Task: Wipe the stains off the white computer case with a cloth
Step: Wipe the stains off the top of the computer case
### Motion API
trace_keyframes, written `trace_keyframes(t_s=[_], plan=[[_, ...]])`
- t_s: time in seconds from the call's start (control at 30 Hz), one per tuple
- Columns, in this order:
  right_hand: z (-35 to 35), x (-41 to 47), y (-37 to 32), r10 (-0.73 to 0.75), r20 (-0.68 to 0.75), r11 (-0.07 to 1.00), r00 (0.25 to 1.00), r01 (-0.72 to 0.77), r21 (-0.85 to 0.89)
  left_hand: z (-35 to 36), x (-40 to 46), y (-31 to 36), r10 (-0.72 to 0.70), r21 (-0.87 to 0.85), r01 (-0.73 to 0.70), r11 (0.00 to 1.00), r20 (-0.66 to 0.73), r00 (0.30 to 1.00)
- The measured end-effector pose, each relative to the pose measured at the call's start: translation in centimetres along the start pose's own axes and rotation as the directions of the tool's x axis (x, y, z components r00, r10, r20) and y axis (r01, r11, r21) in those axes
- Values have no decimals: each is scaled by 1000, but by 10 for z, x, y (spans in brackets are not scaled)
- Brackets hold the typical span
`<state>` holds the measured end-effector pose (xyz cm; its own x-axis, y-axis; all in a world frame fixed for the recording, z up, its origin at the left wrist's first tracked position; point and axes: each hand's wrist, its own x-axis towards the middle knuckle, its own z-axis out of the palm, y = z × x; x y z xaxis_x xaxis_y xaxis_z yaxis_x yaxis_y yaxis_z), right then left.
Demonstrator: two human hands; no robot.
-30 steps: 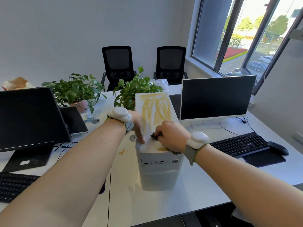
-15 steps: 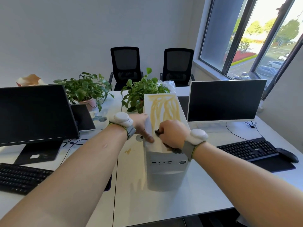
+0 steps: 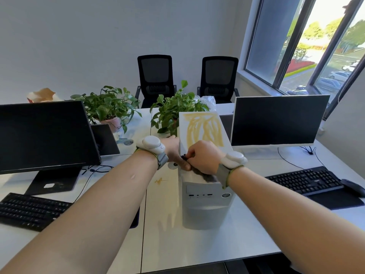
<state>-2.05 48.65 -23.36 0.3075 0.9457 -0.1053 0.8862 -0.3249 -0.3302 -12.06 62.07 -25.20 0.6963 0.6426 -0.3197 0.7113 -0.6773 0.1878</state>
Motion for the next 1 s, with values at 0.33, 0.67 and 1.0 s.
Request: trace_keyframes(t_s=[0.33, 0.67, 1.0], plan=[[-1, 16, -4, 135, -97, 968, 986, -152, -201, -1, -10, -3, 50, -27, -50, 998, 6, 999], [-15, 7, 27, 81, 9, 988, 997, -79, -133, -2, -10, -1, 66, 16, -66, 998, -5, 998], [6, 18, -18, 74, -68, 989, 995, -82, -127, -6, -9, 10, 34, 98, -37, 995, 31, 999]])
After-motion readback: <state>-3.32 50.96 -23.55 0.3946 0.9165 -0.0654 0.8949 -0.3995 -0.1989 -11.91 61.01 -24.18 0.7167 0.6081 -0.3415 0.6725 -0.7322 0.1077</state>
